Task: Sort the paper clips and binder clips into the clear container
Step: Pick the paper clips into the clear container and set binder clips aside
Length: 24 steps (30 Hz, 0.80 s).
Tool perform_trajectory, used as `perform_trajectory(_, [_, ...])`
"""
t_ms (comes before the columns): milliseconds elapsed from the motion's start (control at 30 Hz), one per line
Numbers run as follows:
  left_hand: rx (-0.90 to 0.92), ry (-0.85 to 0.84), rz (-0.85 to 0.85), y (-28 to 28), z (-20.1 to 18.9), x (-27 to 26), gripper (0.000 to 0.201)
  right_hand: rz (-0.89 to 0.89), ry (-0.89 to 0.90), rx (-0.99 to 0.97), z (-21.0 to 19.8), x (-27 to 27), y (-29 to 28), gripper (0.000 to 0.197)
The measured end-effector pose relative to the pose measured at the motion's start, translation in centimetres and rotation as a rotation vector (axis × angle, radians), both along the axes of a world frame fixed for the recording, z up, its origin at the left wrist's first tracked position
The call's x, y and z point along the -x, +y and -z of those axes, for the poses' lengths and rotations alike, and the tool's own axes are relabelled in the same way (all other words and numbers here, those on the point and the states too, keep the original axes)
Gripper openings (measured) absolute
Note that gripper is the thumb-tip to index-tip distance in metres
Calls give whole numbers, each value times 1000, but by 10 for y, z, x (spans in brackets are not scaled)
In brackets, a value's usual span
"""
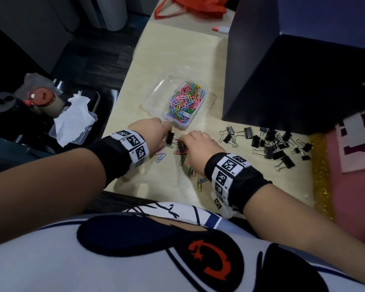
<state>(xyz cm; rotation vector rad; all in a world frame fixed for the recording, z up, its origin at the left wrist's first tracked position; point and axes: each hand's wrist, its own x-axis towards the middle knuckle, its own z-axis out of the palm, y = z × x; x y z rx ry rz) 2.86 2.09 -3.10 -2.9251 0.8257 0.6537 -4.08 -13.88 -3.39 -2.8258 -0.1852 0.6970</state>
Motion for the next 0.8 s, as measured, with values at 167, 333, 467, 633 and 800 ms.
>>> perform_trajectory(167, [61, -10, 14, 11, -3, -6, 42, 124, -39, 38, 3, -1, -2, 45])
perform_trajectory(333, [113, 16, -5, 30, -5, -15, 45, 76, -111, -19, 9, -6, 9, 51])
perform_trajectory(467, [123, -32, -17, 38, -4, -17, 41, 56, -105, 82, 10, -6, 14, 46])
perform_trajectory(633, [135, -12, -80, 46, -1, -18, 39, -30, -181, -1, 11, -5, 22, 38])
perform_trajectory(800, [96, 7, -114, 48, 4, -19, 38, -187, -148, -71, 19, 5, 34, 40])
